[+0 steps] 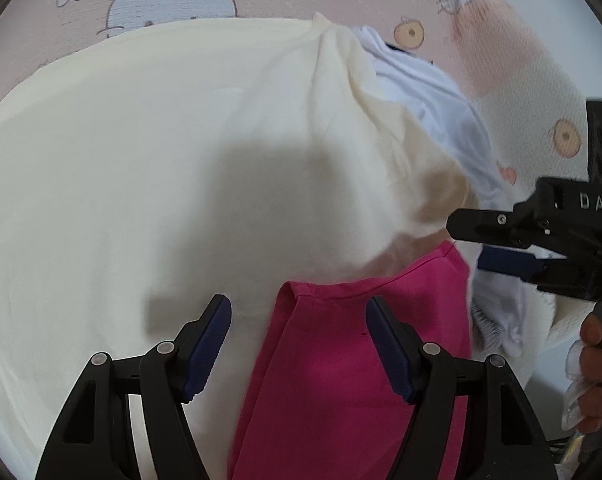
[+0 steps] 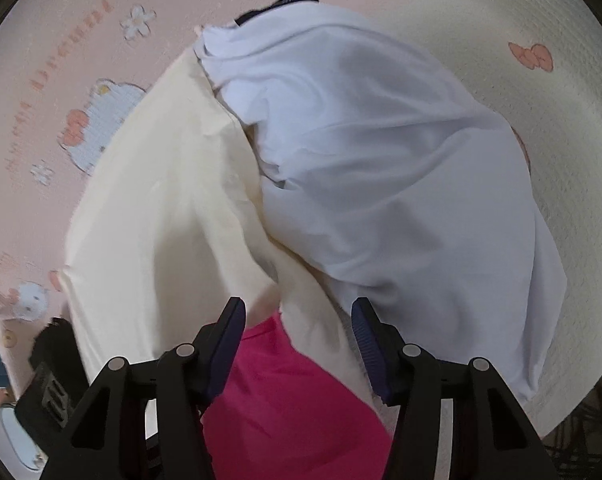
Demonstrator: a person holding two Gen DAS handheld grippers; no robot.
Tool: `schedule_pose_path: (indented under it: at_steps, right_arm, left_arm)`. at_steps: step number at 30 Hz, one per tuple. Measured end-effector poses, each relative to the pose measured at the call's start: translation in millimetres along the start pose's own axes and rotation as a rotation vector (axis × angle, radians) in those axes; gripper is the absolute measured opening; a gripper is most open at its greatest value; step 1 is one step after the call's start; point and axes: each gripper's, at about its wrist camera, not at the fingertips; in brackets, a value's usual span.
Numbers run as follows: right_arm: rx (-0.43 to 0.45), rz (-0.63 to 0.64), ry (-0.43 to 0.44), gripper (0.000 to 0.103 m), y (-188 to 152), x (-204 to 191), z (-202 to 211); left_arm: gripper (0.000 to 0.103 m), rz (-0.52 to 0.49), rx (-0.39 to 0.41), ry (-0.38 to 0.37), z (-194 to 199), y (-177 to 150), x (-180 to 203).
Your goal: Fold clothes
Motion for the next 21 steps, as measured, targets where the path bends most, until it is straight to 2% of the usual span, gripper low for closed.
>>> schedule_pose_path:
  at_steps: [6,8,10,12,13,15,21]
  right_arm:
    - [-0.025,0.092,-0.112,0.054,-1,-18,-15]
    - [-0.021,0.115,-0.159,0.042,-4,-21,-19]
    - [-0.014,0.138,-0.206,0.037,-8,-24,-22]
    - [-0.007,0.161,-0.253,0.023,-11,-26,-24]
    - [0.001,0.173,-0.273,0.018,-13,-27,-24]
    - [0.029,0.189,-0.282,0.015,-16,-29,-20]
    - [0.108,0.222,-0.287,0.012,-30,-29,-6]
  left_arm:
    - [0.068,-0.014,-0.014,0.016,-9,0,6]
    - [0.068,-0.022,-0.013,0.024,-10,-1,9]
    - [0.068,-0.027,-0.012,0.034,-12,-1,11]
    - [0.067,-0.028,-0.006,0.038,-12,-1,14]
    - [0.064,-0.028,-0.002,0.038,-12,-1,15]
    - [0.041,-0.03,0.006,0.041,-11,-2,18]
    - [0.026,-0.052,0.032,0.059,-5,-4,28]
Point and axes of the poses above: each gripper's, at about its wrist camera, not at the fingertips, and z roughly against the way its jaws point, x to its right, y to its top, and after that the axes turned 12 degrees about -x, right-handed
